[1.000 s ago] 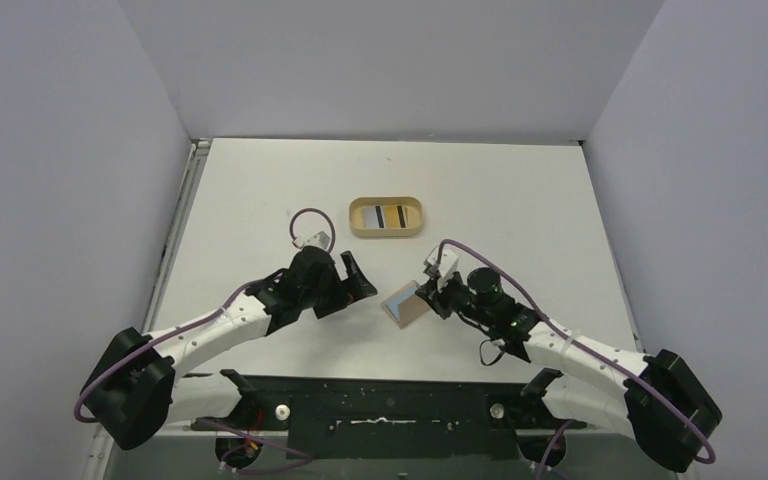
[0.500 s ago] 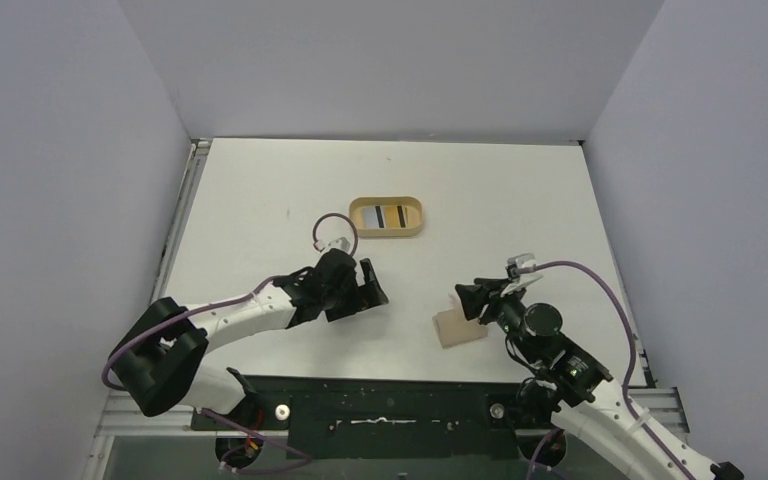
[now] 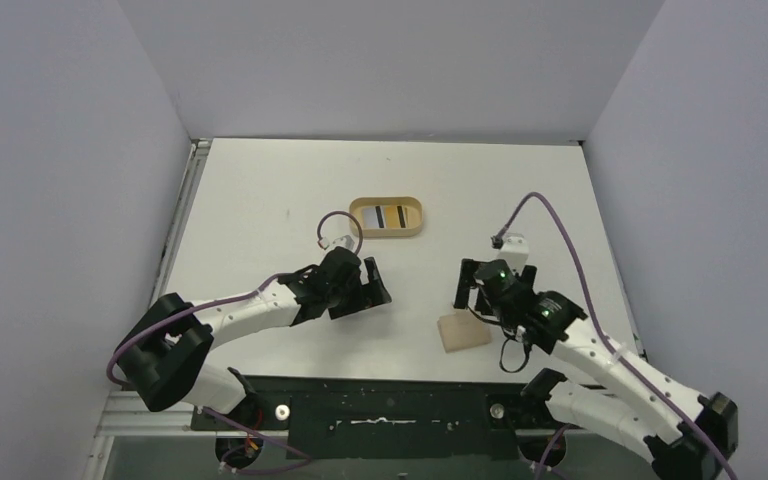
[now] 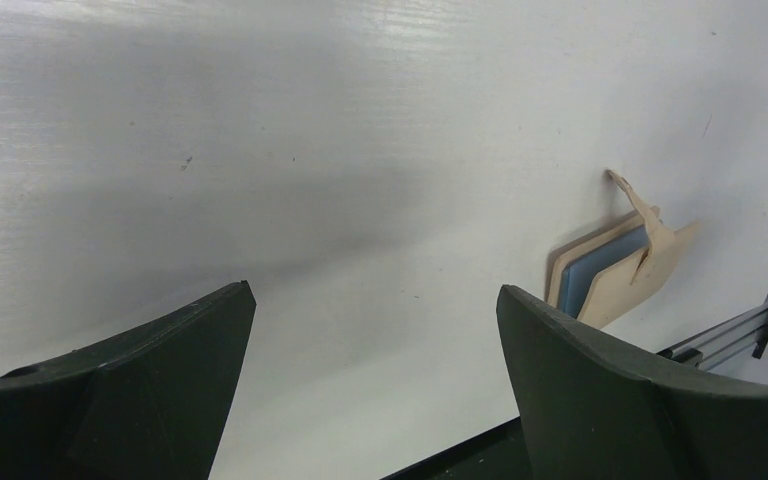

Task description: Take the credit cards out of the card holder

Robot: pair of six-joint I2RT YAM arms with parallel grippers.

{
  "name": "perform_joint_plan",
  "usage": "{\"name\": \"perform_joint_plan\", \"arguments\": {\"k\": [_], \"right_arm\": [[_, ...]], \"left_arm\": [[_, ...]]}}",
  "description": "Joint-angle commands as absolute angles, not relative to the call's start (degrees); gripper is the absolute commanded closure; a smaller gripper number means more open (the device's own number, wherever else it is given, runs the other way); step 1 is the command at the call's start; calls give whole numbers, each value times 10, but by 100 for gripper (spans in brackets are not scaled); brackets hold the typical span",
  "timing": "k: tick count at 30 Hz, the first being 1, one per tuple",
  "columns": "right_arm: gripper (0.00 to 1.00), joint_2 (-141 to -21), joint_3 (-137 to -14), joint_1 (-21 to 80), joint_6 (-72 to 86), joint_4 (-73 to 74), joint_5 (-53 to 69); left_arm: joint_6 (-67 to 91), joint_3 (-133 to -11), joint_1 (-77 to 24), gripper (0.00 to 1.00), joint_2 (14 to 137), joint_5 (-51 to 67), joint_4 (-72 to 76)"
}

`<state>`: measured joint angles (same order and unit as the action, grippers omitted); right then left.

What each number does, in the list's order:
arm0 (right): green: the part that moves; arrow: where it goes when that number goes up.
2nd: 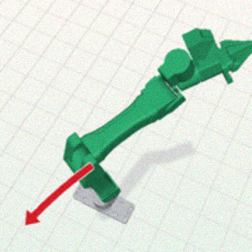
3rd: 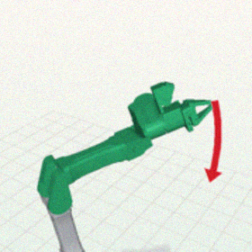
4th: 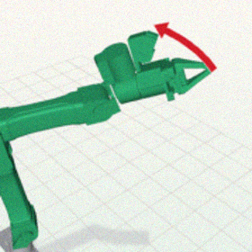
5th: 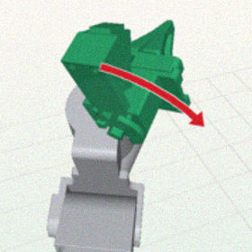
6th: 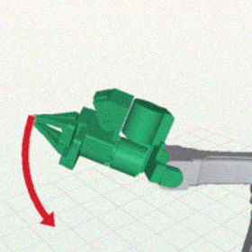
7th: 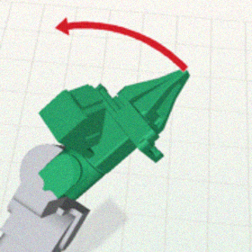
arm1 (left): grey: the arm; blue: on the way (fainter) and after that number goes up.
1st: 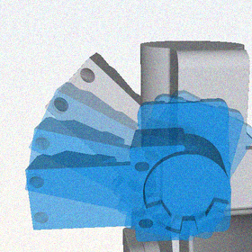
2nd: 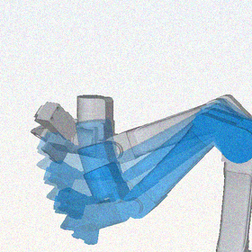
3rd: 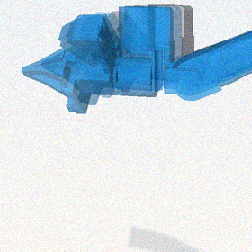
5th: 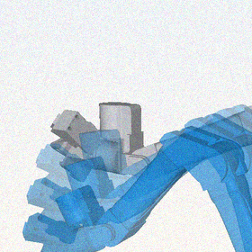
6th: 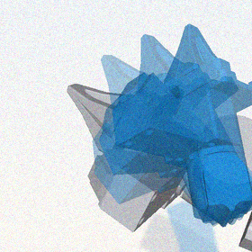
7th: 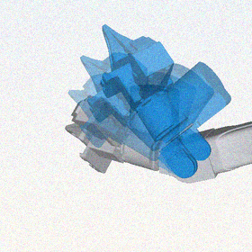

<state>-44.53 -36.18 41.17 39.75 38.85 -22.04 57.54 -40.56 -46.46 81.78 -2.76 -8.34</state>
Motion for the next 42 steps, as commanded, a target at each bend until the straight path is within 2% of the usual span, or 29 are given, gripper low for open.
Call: {"name": "perform_joint_plan", "arguments": {"k": [1,9,21,26,30,34,36,40,42], "right_arm": [[0,-559,-419,441,402,460,-192],[0,-649,-384,446,416,408,-149],[0,-603,-275,423,417,255,-97],[0,-626,-258,421,391,170,-45],[0,-673,-282,419,304,87,-6],[2,-757,-347,404,170,9,126],[3,-813,-390,379,118,-23,247],[4,-934,-487,354,15,-35,440],[2,-976,-532,353,-56,-27,492]], "left_arm": [[568,-422,-467,8,817,-27,-51],[566,-409,-463,8,799,-17,-49],[563,-394,-454,8,787,-7,-46],[563,-392,-454,8,787,-6,-46],[570,-381,-447,8,778,-13,-48],[579,-342,-391,8,765,21,-29],[582,-319,-349,9,749,49,-12],[557,-317,-300,9,712,57,-49],[552,-318,-290,8,699,59,-60]]}}
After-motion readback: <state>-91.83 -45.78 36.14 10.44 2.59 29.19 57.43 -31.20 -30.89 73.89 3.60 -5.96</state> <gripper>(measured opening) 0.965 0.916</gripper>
